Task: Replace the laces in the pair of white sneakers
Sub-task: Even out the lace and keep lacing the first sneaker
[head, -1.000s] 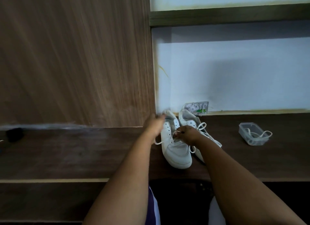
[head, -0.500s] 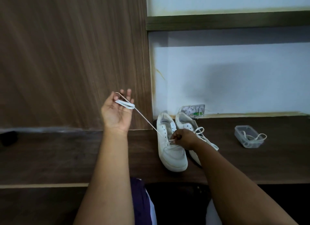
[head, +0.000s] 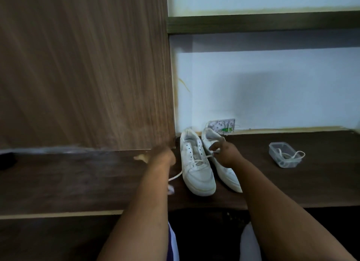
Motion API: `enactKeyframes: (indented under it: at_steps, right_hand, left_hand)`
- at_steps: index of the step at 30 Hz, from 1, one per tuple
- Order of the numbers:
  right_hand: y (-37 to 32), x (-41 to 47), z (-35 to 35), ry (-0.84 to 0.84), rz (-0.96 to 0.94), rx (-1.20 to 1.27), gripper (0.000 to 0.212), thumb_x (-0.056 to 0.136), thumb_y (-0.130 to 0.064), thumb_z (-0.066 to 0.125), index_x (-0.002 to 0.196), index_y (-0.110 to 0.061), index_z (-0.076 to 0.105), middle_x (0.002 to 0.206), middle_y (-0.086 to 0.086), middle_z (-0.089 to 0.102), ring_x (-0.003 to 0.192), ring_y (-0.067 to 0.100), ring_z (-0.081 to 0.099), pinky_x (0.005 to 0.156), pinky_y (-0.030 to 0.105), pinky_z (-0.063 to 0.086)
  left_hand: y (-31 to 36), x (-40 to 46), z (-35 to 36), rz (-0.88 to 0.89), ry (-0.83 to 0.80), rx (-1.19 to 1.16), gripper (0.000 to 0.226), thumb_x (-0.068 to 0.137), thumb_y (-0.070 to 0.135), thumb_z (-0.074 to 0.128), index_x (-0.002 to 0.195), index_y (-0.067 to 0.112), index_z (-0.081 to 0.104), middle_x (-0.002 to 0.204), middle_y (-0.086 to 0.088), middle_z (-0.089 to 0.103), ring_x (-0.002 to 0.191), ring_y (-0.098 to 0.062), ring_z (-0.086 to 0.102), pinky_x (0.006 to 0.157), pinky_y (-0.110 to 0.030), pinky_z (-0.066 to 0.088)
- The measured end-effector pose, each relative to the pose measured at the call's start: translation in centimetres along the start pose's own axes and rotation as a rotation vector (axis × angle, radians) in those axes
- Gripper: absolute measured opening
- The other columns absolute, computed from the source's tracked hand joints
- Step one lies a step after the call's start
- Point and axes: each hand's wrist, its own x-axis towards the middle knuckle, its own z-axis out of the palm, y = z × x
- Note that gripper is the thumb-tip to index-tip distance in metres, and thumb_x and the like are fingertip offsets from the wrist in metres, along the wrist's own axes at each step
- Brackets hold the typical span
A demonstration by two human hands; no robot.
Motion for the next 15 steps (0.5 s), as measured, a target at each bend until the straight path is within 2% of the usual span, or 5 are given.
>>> enactKeyframes:
  at_steps: [3, 5, 10, 13, 15]
  right_hand:
    - [-0.8, -0.2, 0.6, -0.145, -0.048, -0.220, 0.029, 0.094, -0.023, 0.052, 0.122, -0.021, 0.063, 0.133, -0.001, 0.055, 0.124, 0.021, 0.048, 0.100, 0.030, 0.039]
    - [-1.2, -0.3, 0.8, -0.139, -0.041, -0.246, 0.028, 0.095, -0.028, 0.052, 0.118, -0.019, 0.065, 0.126, 0.000, 0.059, 0.121, 0.022, 0.049, 0.091, 0.026, 0.036]
    - [-1.7, -0.7, -0.2, -0.065, -0.013, -0.173, 0.027, 0.096, -0.028, 0.052, 0.106, -0.009, 0.069, 0.112, 0.004, 0.064, 0.110, 0.021, 0.056, 0.075, 0.019, 0.034]
    - [-1.5, -0.7, -0.6, -0.095, 0.066, -0.125, 0.023, 0.094, -0.024, 0.055, 0.103, -0.010, 0.071, 0.113, 0.007, 0.066, 0.107, 0.026, 0.060, 0.089, 0.033, 0.048]
    - [-1.4, -0.8, -0.7, -0.087, 0.141, -0.048, 0.023, 0.090, -0.027, 0.060, 0.100, -0.009, 0.070, 0.108, 0.011, 0.068, 0.102, 0.028, 0.062, 0.086, 0.033, 0.050]
  left_hand:
    - [2.2, 0.6, 2.2, 0.256, 0.057, -0.021, 0.044, 0.092, 0.031, 0.057, 0.134, 0.025, 0.049, 0.144, -0.006, 0.047, 0.134, -0.029, 0.041, 0.107, -0.049, 0.033]
    - [3.2, 0.5, 3.5, 0.345, 0.029, 0.020, 0.044, 0.095, 0.038, 0.054, 0.135, 0.023, 0.046, 0.145, -0.008, 0.044, 0.137, -0.029, 0.035, 0.109, -0.053, 0.028]
    - [2.7, 2.1, 4.8, 0.410, -0.036, -0.042, 0.029, 0.100, 0.028, 0.043, 0.127, 0.028, 0.052, 0.141, -0.004, 0.048, 0.131, -0.029, 0.041, 0.104, -0.047, 0.034]
    - [1.5, 3.3, 4.3, 0.431, -0.041, -0.180, 0.021, 0.097, 0.032, 0.044, 0.107, 0.035, 0.062, 0.130, 0.001, 0.058, 0.118, -0.024, 0.051, 0.102, -0.045, 0.038]
    - [1.2, 3.9, 4.2, 0.403, -0.056, -0.135, 0.022, 0.096, 0.034, 0.047, 0.109, 0.033, 0.064, 0.128, 0.004, 0.058, 0.118, -0.022, 0.052, 0.103, -0.045, 0.039]
